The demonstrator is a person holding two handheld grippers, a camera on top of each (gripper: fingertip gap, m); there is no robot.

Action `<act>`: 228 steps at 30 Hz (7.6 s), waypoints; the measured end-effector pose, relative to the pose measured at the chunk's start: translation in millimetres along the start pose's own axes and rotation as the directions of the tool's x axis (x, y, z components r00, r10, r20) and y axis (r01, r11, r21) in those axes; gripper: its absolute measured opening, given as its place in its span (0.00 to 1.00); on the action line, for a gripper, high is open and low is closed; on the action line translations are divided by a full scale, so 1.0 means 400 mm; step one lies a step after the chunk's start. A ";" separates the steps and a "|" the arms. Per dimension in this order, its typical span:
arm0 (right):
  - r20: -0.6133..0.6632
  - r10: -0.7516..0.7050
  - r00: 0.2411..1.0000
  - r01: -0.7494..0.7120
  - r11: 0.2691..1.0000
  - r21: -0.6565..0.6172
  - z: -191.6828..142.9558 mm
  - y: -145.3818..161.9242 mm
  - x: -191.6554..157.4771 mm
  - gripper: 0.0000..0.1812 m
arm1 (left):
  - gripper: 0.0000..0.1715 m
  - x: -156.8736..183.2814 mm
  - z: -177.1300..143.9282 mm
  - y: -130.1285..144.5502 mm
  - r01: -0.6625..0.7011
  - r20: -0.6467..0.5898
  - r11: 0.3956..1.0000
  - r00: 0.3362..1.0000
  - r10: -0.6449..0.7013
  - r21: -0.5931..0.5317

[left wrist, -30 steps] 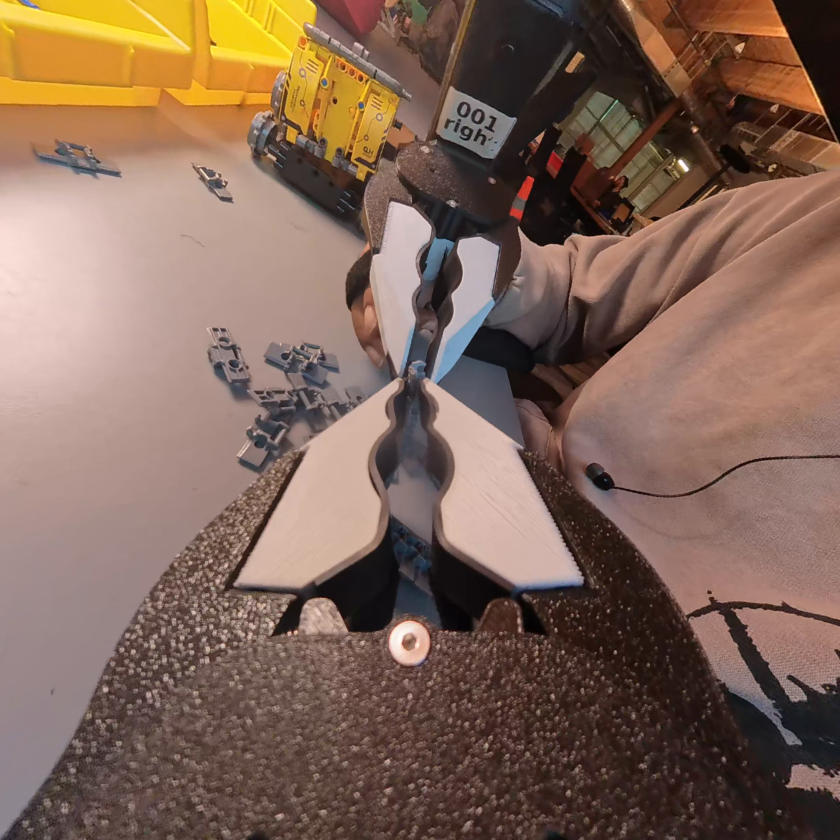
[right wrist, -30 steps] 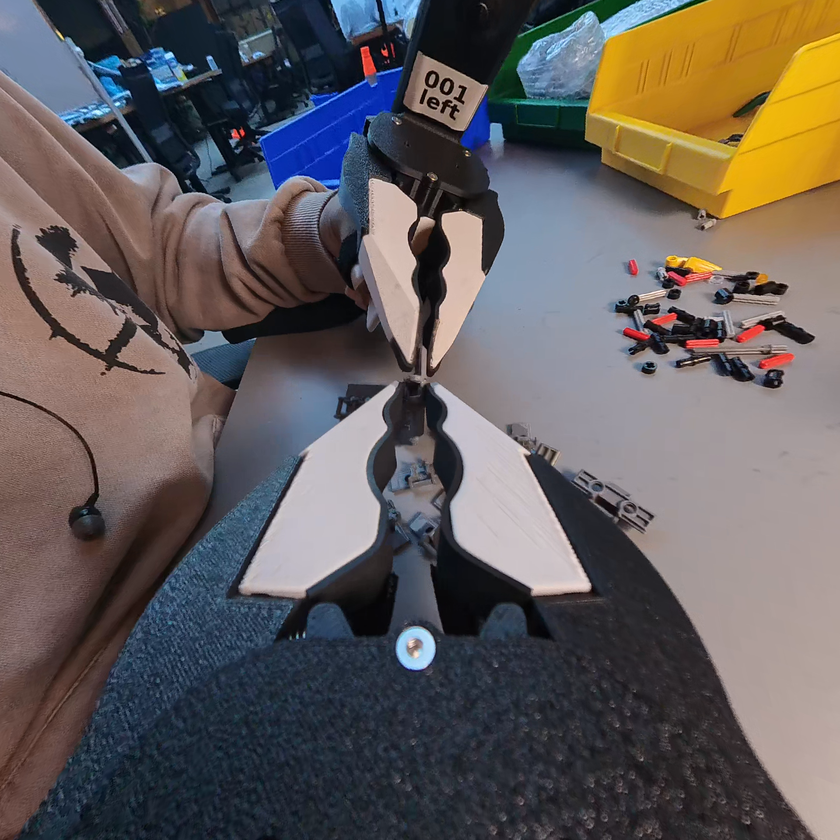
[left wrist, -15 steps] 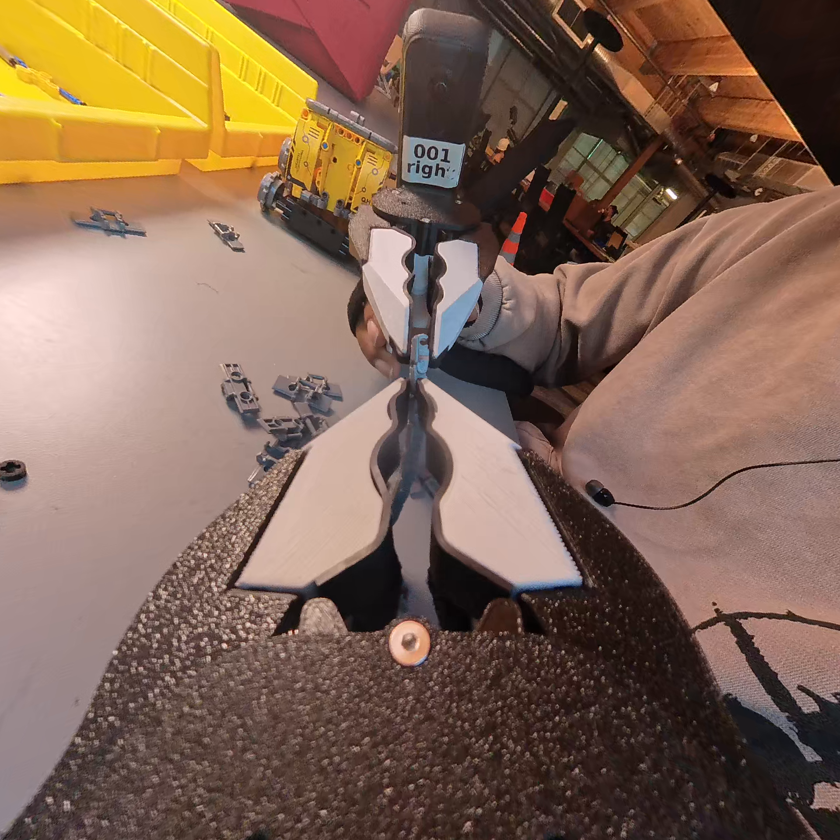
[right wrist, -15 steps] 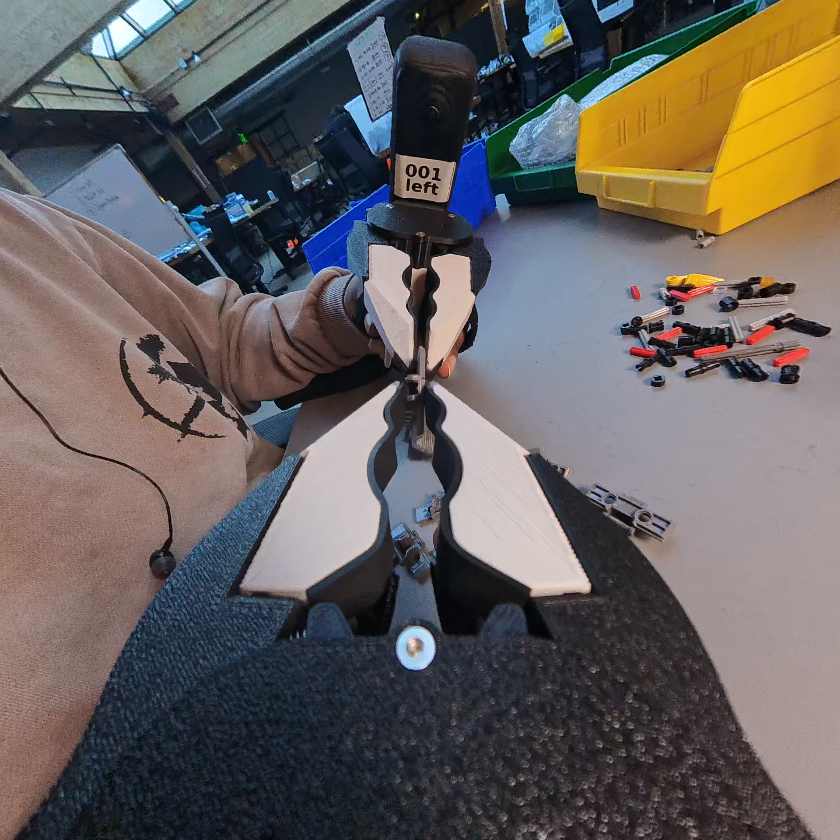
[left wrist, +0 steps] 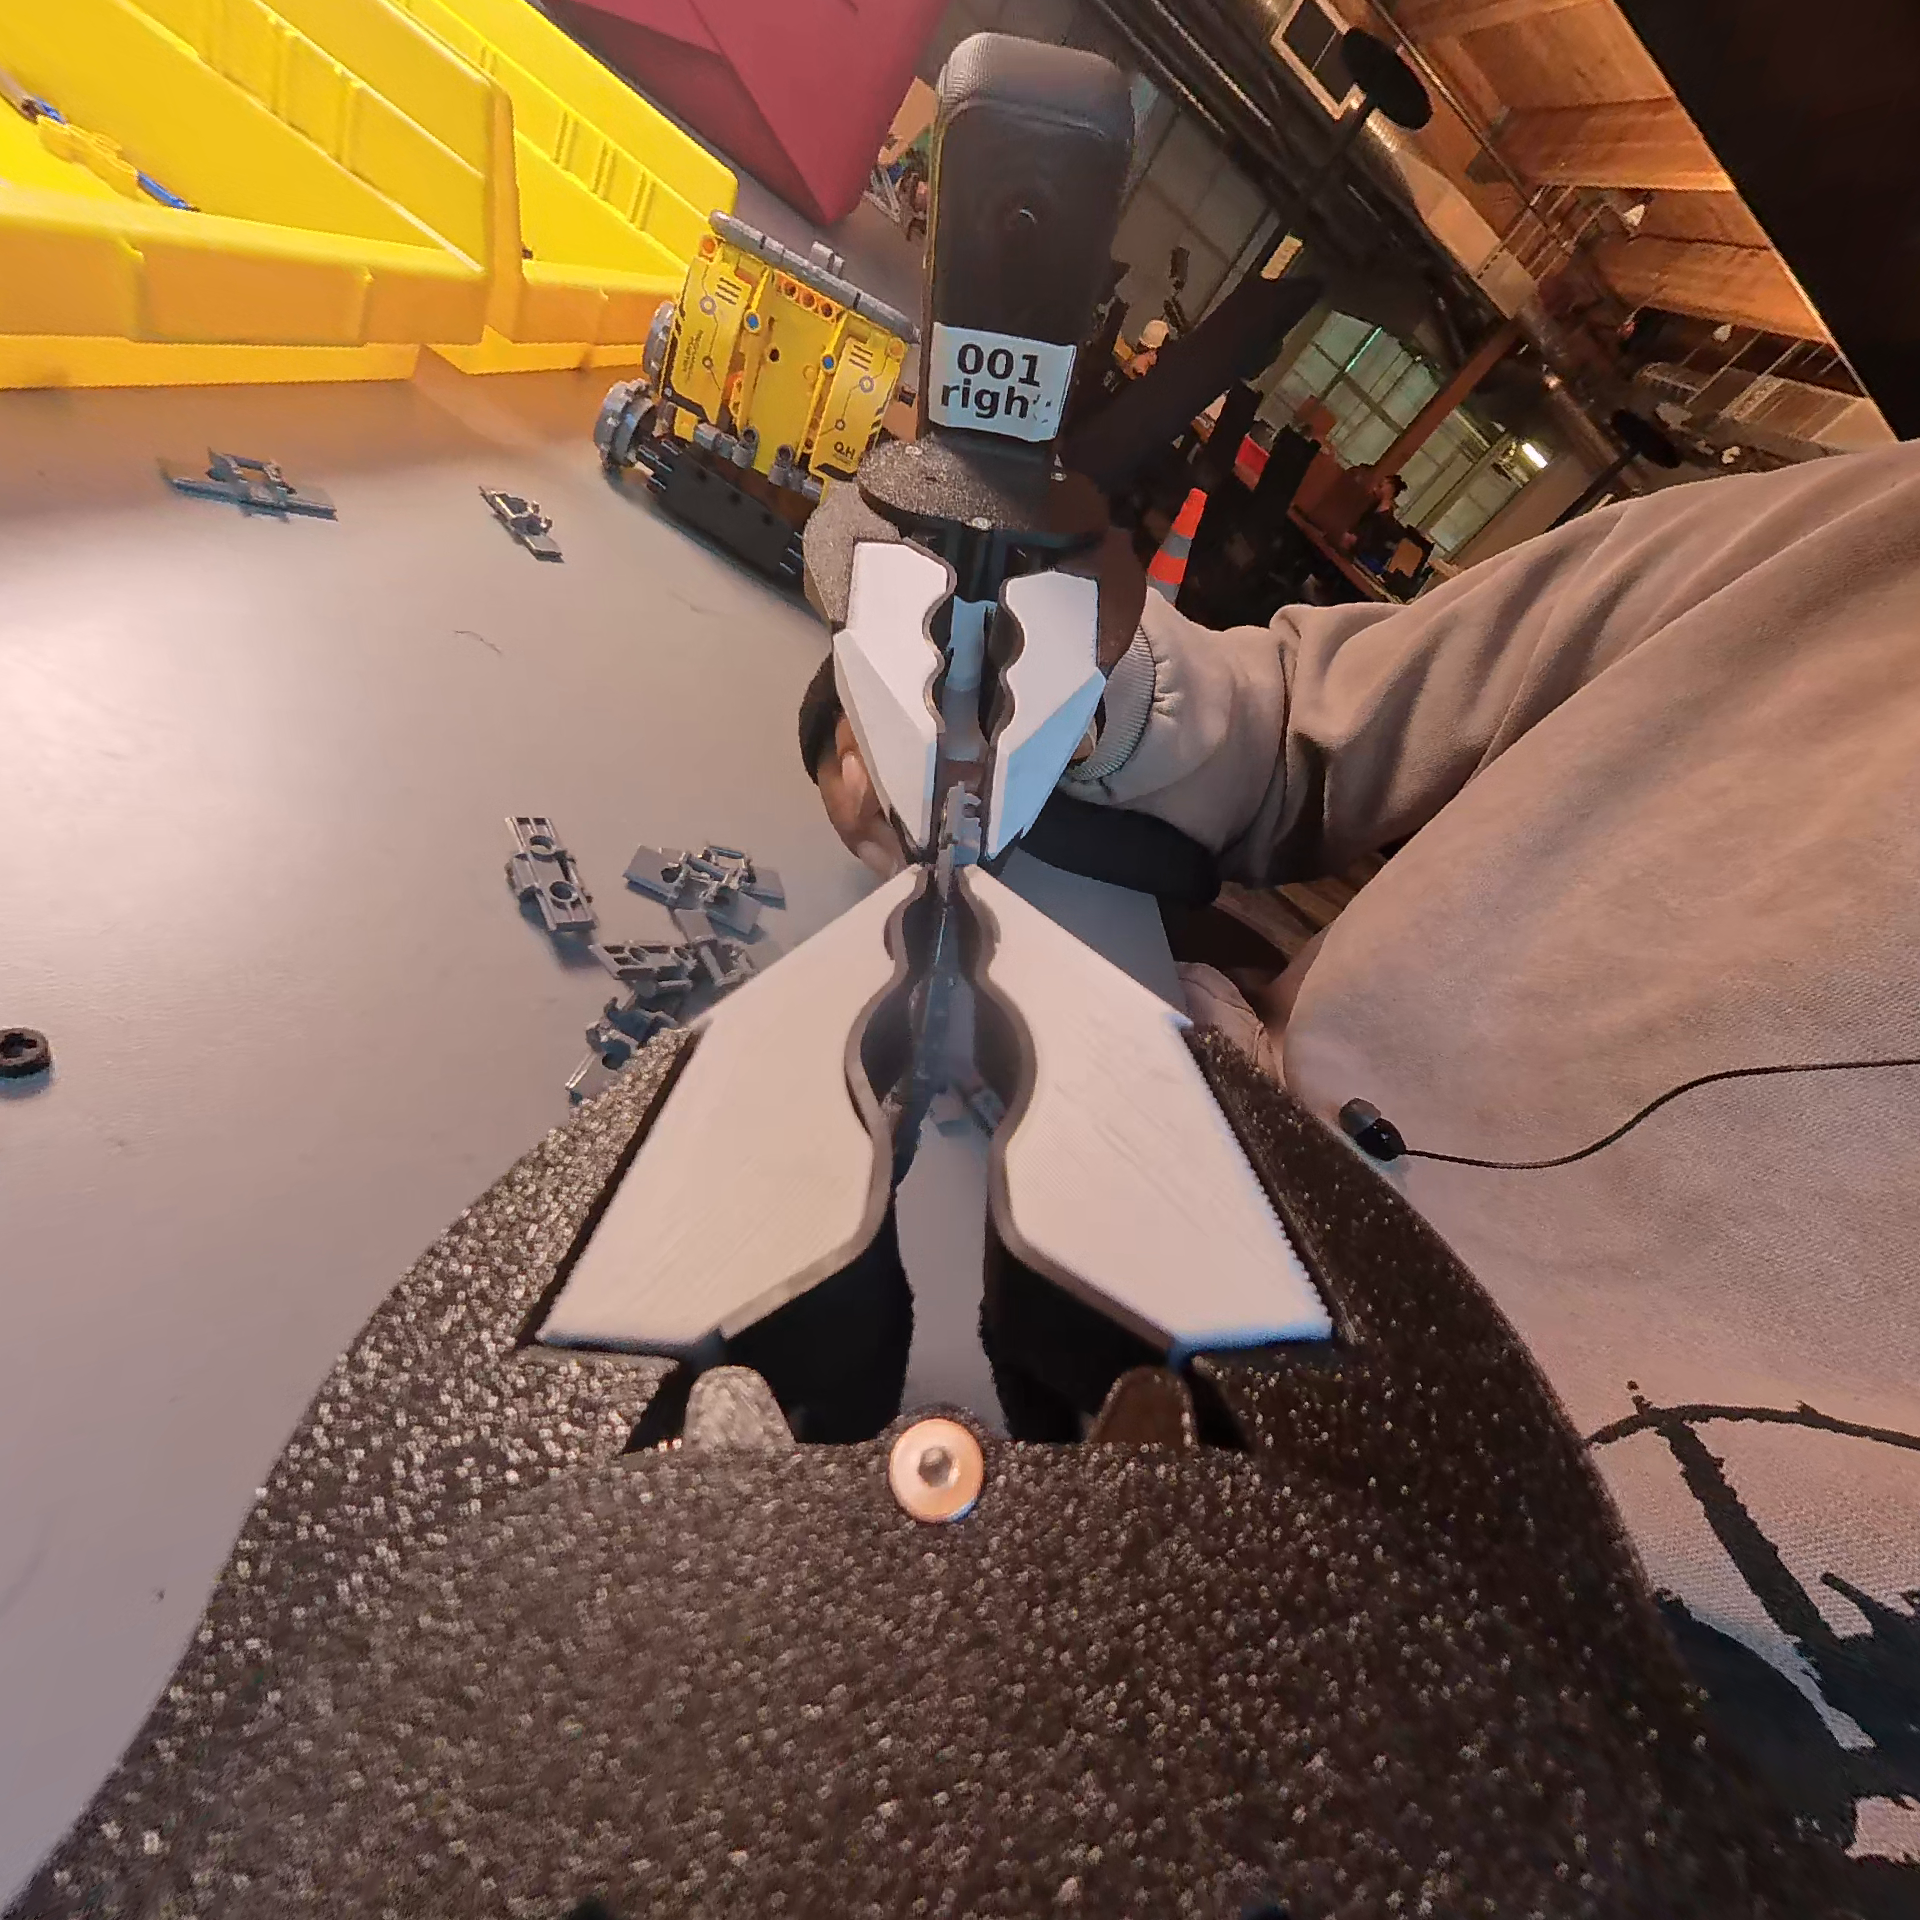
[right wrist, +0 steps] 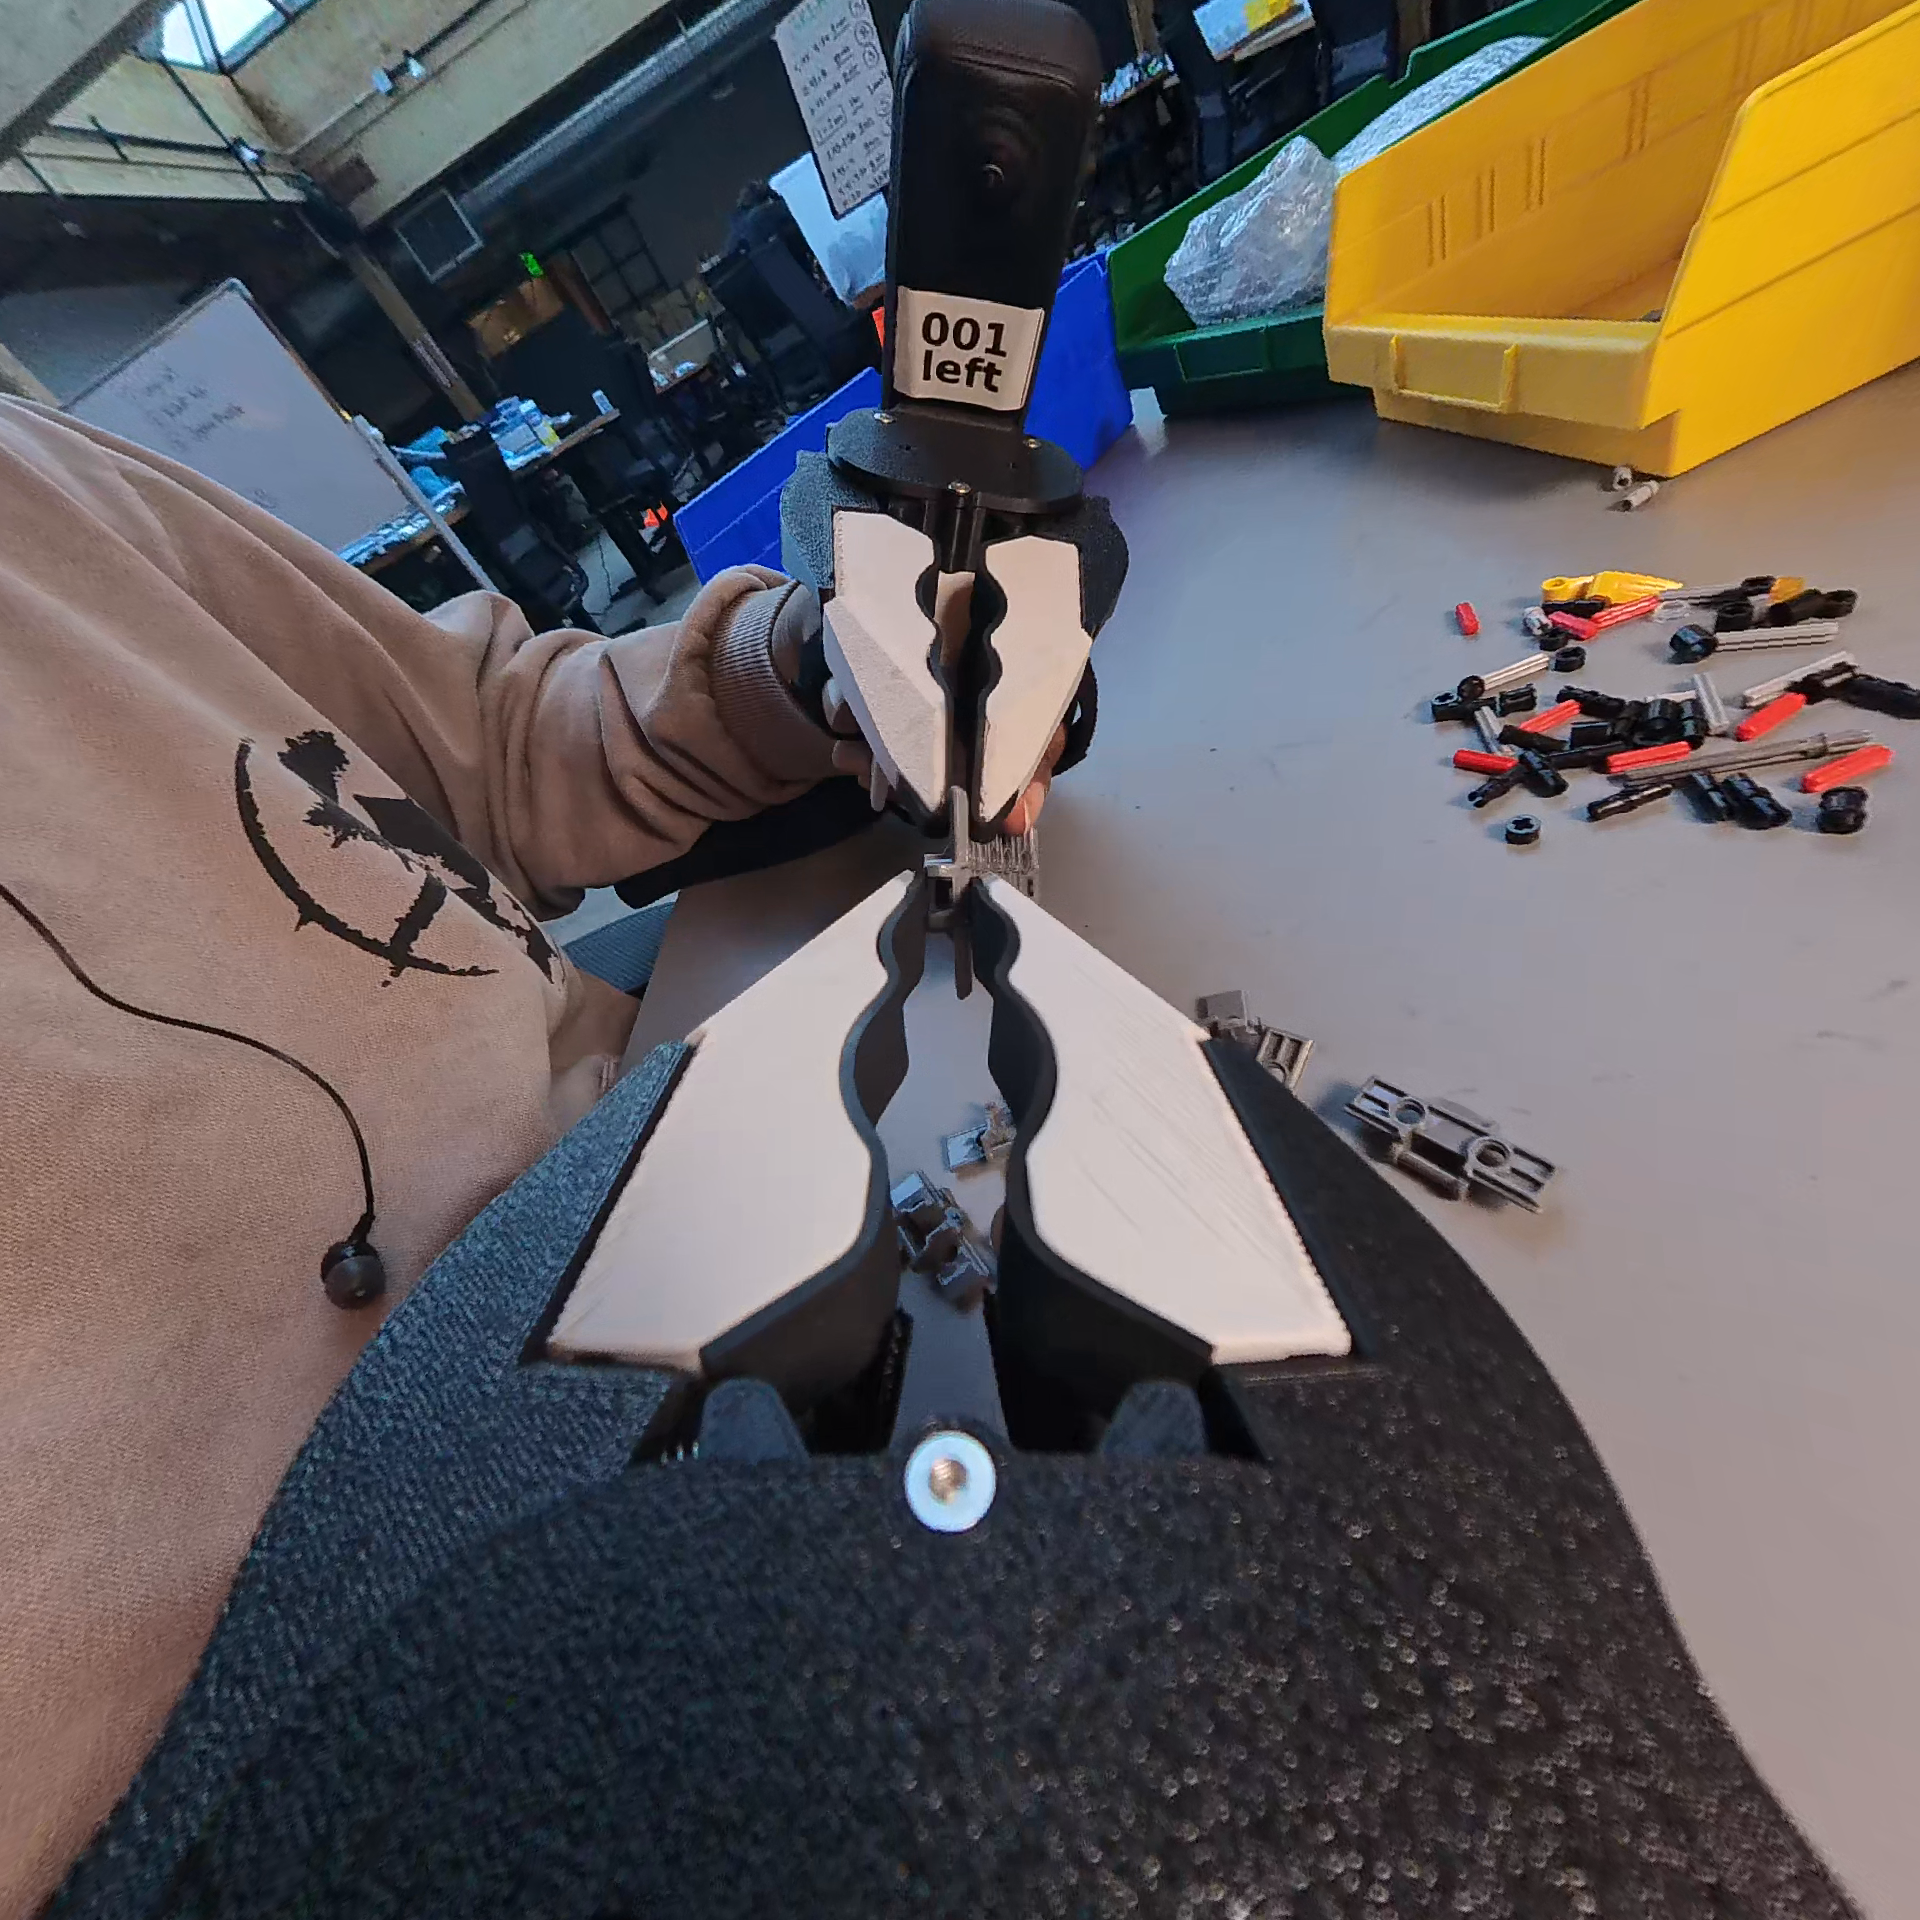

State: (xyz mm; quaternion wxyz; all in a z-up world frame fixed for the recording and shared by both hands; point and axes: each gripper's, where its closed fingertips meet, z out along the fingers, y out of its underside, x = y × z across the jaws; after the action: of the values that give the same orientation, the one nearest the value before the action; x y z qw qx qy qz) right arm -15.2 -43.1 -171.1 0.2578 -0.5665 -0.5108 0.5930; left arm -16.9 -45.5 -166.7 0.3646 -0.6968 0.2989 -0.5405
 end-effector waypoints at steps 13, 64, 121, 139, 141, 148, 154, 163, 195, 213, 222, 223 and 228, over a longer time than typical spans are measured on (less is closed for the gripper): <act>0.042 0.012 0.999 -0.012 1.000 -0.003 0.003 0.000 -0.017 0.10 | 0.01 0.011 0.017 0.043 -0.020 0.011 0.992 1.000 0.021 -0.122; -0.135 -0.184 0.974 0.155 0.967 -0.203 -0.010 0.057 0.043 0.14 | 0.01 -0.036 -0.008 0.029 0.097 0.058 0.993 0.994 -0.093 -0.072; 0.022 0.056 0.998 -0.055 0.998 -0.023 0.014 0.014 -0.007 0.10 | 0.01 -0.005 0.007 0.034 0.022 0.022 0.995 1.000 -0.020 -0.094; -0.085 -0.222 0.971 0.210 0.968 -0.136 0.017 0.041 0.003 0.00 | 0.01 -0.019 0.021 0.065 0.105 0.041 0.984 0.994 -0.100 -0.143; -0.103 -0.265 0.959 0.246 0.955 -0.164 0.020 0.046 0.002 0.00 | 0.01 -0.022 0.020 0.069 0.121 0.041 0.982 0.992 -0.116 -0.148; 0.133 -0.436 0.890 0.456 0.854 -0.251 0.099 0.121 -0.152 0.00 | 0.01 -0.091 -0.009 0.049 0.110 0.196 0.985 0.977 -0.082 -0.132; -0.085 -0.266 0.960 0.258 0.962 -0.094 -0.006 -0.020 -0.019 0.00 | 0.01 -0.063 -0.002 0.056 0.076 0.172 0.987 0.984 -0.050 -0.143; -0.177 -0.184 0.967 0.140 0.963 -0.232 0.017 0.072 0.054 0.18 | 0.01 -0.048 -0.004 0.038 0.104 0.106 0.991 0.990 -0.095 -0.086; 0.000 -0.090 0.996 0.088 0.977 -0.197 0.038 0.080 -0.021 0.03 | 0.01 0.007 0.000 0.077 -0.223 0.026 0.947 0.972 0.235 -0.230; 0.006 -0.032 0.999 0.033 0.980 -0.198 0.038 0.086 -0.013 0.03 | 0.01 -0.004 0.000 0.087 -0.111 0.028 0.964 0.992 0.122 -0.244; 0.019 -0.030 0.999 0.033 0.985 -0.171 0.041 0.072 -0.024 0.08 | 0.01 0.009 0.007 0.104 -0.117 0.010 0.953 0.992 0.124 -0.280; 0.014 -0.033 0.999 0.035 0.984 -0.176 0.042 0.074 -0.023 0.07 | 0.01 0.010 0.009 0.104 -0.117 0.008 0.952 0.992 0.125 -0.282; 0.020 -0.044 0.999 0.046 0.984 -0.172 0.045 0.075 -0.025 0.00 | 0.01 0.012 0.012 0.113 -0.099 0.001 0.951 0.995 0.104 -0.293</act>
State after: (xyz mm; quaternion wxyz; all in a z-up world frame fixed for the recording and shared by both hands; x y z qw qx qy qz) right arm -21.5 -68.0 -197.0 0.2172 -0.5703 -0.5747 0.5452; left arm -12.0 -73.7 -202.5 0.2871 -0.7314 0.4079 -0.4650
